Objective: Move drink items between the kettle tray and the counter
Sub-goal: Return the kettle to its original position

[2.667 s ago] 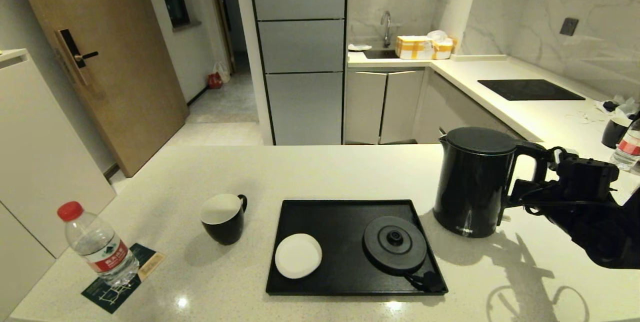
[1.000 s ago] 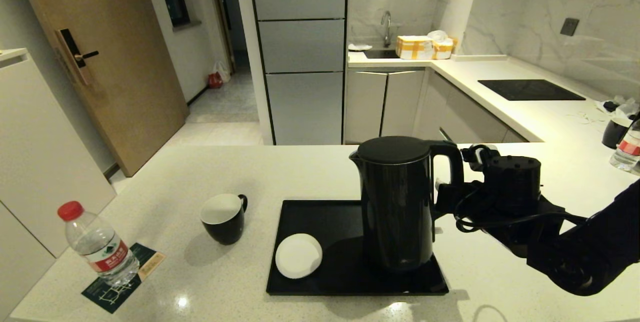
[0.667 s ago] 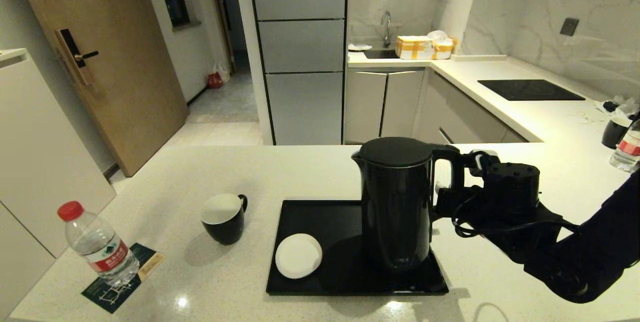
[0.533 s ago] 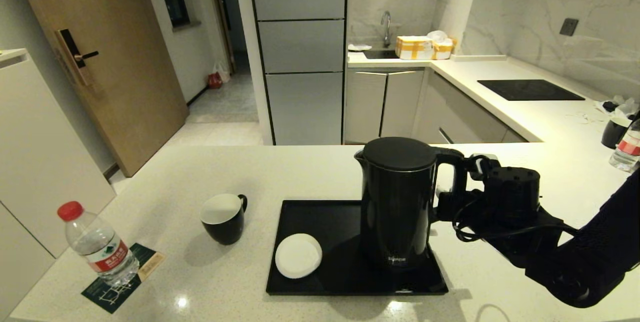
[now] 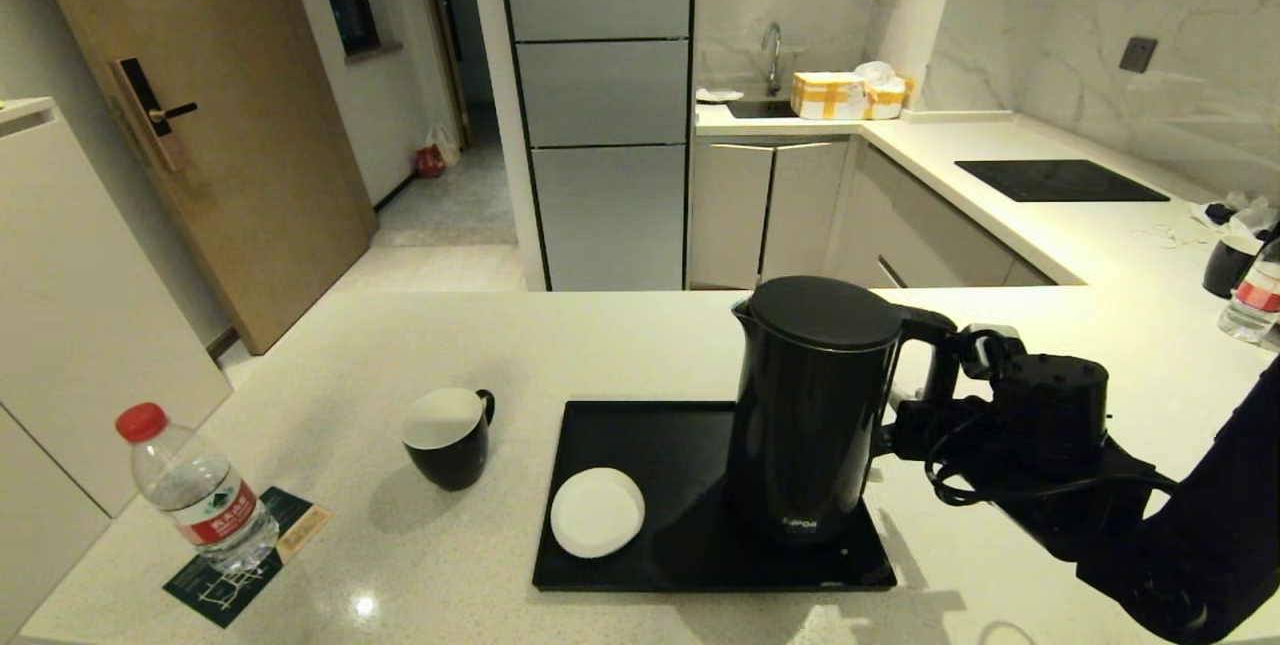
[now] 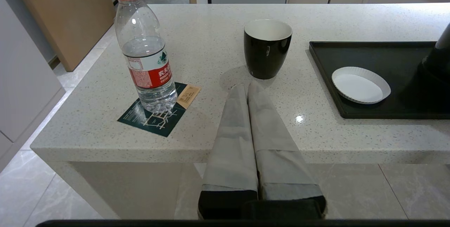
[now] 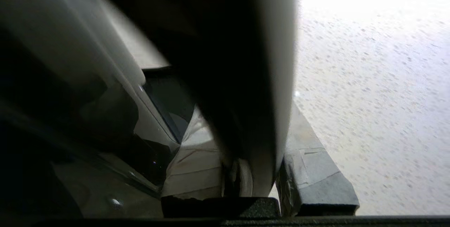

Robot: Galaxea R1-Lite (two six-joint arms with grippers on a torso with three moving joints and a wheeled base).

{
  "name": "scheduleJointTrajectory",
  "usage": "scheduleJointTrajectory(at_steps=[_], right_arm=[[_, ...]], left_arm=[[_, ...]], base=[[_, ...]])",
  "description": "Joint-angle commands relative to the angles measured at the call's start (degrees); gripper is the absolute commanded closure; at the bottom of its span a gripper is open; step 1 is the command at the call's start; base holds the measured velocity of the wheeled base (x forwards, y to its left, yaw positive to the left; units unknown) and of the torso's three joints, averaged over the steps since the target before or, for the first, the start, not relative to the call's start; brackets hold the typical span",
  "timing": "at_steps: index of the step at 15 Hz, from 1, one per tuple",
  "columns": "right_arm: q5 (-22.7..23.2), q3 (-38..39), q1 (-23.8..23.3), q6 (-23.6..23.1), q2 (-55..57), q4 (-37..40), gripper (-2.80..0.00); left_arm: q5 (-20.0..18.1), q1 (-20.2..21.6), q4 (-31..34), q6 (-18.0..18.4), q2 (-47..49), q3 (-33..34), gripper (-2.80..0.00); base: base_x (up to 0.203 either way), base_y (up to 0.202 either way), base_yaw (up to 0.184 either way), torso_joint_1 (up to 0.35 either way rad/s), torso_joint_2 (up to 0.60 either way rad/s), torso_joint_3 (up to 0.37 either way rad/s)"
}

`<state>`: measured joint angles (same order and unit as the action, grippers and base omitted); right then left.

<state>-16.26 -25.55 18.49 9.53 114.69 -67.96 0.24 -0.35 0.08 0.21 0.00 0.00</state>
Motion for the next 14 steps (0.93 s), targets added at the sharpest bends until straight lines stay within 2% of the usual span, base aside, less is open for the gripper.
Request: scheduleJointTrajectory(at_steps=[1, 7, 14], right_arm=[[0.0, -0.4, -1.2, -0.7, 0.1, -0.3, 0.0], [0.1, -1.6, -0.5, -1.3, 3.9, -2.6, 0.0], [-0.5, -1.0, 1.5, -2.2, 1.7, -2.1, 0.0]], left_arm=[[0.0, 0.0, 0.0, 0.0, -0.1, 0.0, 0.0], [0.0, 0.0, 0.0, 0.0, -0.1, 0.0, 0.0], [0.0, 0.0, 0.0, 0.1, -0.1, 0.0, 0.0]], base=[[0.0, 0.0, 0.0, 0.0, 0.0, 0.0], [0.0, 0.0, 0.0, 0.0, 0.0, 0.0], [0.0, 0.0, 0.0, 0.0, 0.0, 0.0]])
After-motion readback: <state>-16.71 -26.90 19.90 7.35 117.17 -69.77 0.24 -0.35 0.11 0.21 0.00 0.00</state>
